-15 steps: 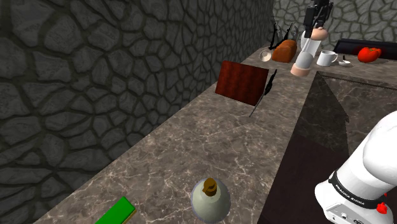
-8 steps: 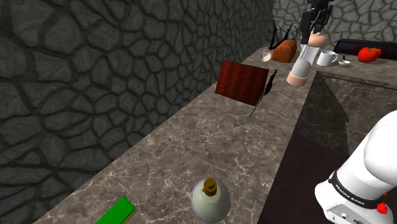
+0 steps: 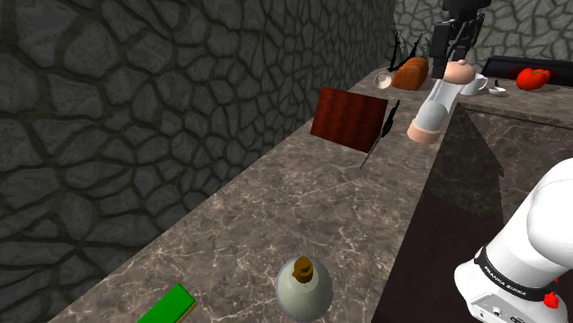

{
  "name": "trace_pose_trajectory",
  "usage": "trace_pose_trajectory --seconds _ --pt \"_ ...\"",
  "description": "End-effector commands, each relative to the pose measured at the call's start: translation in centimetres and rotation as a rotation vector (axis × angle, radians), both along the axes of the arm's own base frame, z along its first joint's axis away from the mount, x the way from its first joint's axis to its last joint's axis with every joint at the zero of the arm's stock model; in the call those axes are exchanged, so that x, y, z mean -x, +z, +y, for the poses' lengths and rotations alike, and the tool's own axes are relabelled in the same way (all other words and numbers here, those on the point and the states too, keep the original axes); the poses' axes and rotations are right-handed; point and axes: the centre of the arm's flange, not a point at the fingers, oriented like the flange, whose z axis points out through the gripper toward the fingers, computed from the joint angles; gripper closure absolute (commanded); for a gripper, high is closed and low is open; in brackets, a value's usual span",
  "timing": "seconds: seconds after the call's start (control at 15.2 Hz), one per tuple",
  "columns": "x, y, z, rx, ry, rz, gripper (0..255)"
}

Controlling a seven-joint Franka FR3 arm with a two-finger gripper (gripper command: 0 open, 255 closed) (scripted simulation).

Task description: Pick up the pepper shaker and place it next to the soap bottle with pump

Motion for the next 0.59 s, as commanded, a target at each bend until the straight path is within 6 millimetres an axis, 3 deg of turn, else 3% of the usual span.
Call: trace_pose_trajectory --seconds 0.0,0.53 --pt "0.4 0.1 2.3 0.0 -0.001 0.0 255" --pt "3.4 0.2 12.4 0.0 -0.001 0.0 255"
